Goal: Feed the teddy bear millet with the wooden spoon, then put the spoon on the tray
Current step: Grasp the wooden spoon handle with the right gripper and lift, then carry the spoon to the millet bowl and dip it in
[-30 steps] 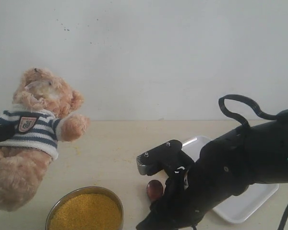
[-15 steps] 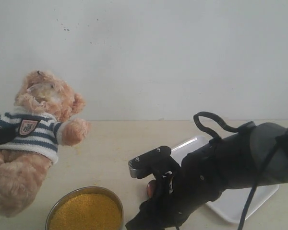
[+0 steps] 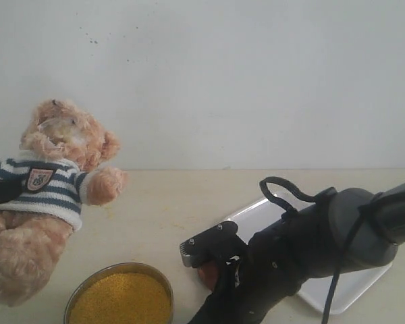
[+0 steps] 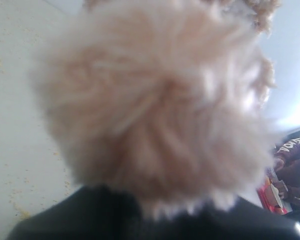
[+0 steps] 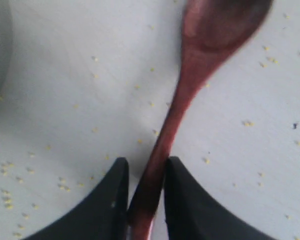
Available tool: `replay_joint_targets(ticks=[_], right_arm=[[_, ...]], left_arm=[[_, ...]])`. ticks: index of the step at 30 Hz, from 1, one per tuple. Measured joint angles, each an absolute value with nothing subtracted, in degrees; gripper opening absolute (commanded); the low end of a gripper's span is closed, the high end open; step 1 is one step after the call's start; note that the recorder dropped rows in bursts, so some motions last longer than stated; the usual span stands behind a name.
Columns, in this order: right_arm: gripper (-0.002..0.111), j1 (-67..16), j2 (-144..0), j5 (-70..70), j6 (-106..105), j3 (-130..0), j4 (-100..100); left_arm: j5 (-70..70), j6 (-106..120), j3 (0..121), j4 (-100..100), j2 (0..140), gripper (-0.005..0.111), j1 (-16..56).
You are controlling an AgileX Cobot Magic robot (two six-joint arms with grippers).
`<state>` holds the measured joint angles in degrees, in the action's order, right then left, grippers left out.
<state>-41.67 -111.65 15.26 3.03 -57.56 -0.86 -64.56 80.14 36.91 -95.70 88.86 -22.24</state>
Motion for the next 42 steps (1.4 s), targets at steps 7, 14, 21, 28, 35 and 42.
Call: replay_joint_targets(ticks=[7, 14, 21, 28, 35, 42], right_arm=[[0.000, -41.7, -111.7, 16.9, 3.8, -57.7, -0.3], [0.000, -37.6, -109.1, 23.7, 7.6, -57.6, 1.9], [0.000, -35.8, -96.4, 27.5, 3.7, -57.6, 5.2], [0.000, -35.4, -84.7, 38.4, -2.4, -57.6, 14.2], [0.000, -40.9, -77.4, 45.2, -7.2, -57.6, 16.0], [0.000, -57.4, -78.0, 49.2, -3.6, -57.7, 28.8]], left_arm=[[-65.1, 80.1, 36.9, -95.7, 88.9, 0.004, -22.2], [-66.4, 80.1, 36.9, -95.7, 88.9, 0.004, -22.2], [-66.4, 80.1, 36.9, -95.6, 88.9, 0.004, -22.2], [-66.4, 80.1, 36.9, -95.4, 88.9, 0.004, -22.2], [-65.7, 80.1, 36.9, -94.9, 88.9, 0.004, -22.2], [-58.5, 80.1, 36.9, -94.8, 88.9, 0.004, -22.2]])
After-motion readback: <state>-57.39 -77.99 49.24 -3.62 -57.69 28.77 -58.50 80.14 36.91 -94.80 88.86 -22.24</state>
